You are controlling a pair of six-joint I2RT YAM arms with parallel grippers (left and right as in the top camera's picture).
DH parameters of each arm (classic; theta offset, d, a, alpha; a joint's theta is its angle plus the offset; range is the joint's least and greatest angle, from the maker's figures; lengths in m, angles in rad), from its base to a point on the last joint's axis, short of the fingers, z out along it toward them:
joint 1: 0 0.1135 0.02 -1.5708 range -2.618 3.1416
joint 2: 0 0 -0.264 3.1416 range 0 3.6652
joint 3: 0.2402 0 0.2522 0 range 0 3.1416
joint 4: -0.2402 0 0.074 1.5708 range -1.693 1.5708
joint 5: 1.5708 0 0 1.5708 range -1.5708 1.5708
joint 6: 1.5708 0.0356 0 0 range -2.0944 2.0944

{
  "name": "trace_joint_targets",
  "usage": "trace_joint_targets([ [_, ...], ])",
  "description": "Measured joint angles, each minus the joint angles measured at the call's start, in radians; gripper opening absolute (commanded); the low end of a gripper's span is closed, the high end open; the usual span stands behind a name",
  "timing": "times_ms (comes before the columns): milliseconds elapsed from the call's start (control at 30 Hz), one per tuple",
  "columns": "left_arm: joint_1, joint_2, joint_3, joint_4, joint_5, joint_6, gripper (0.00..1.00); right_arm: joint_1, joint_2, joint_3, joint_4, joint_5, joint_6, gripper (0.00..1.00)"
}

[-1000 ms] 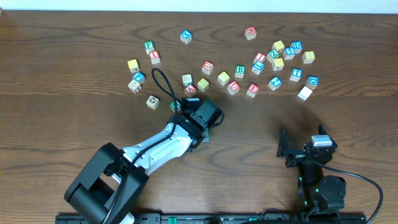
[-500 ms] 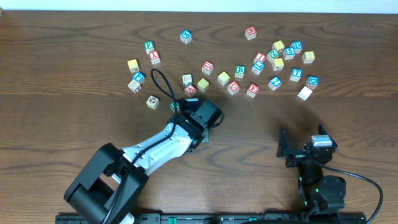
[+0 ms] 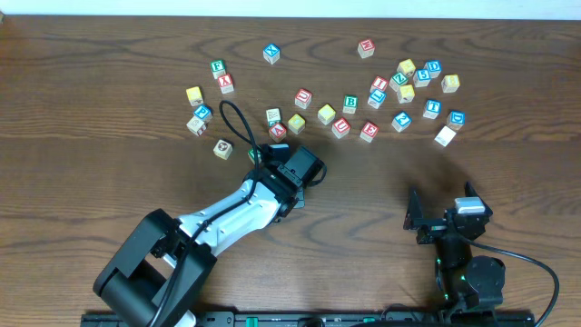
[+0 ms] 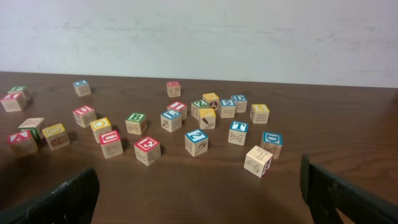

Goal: Spell out ROBOT
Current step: 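Lower the O block beside the right of the R block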

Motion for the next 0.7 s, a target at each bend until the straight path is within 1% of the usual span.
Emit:
trace_joint_targets([
  [200, 0.000, 0.000, 0.000, 0.000, 0.000, 0.000, 0.17, 0.000, 0.000, 0.000, 0.000, 0.000, 0.000, 0.99],
  [233, 0.000, 0.000, 0.000, 0.000, 0.000, 0.000, 0.22, 0.000, 0.000, 0.000, 0.000, 0.000, 0.000, 0.99],
  [333, 0.000, 0.000, 0.000, 0.000, 0.000, 0.000, 0.24, 0.000, 0.000, 0.000, 0.000, 0.000, 0.000, 0.99],
  [400, 0.000, 0.000, 0.000, 0.000, 0.000, 0.000, 0.28, 0.000, 0.000, 0.000, 0.000, 0.000, 0.000, 0.99],
  [500, 0.000, 0.000, 0.000, 0.000, 0.000, 0.000, 0.29, 0.000, 0.000, 0.000, 0.000, 0.000, 0.000, 0.99],
  [700, 0.000, 0.001, -0.011, -0.002, 0.000, 0.000, 0.37, 0.000, 0.000, 0.000, 0.000, 0.000, 0.000, 0.99],
])
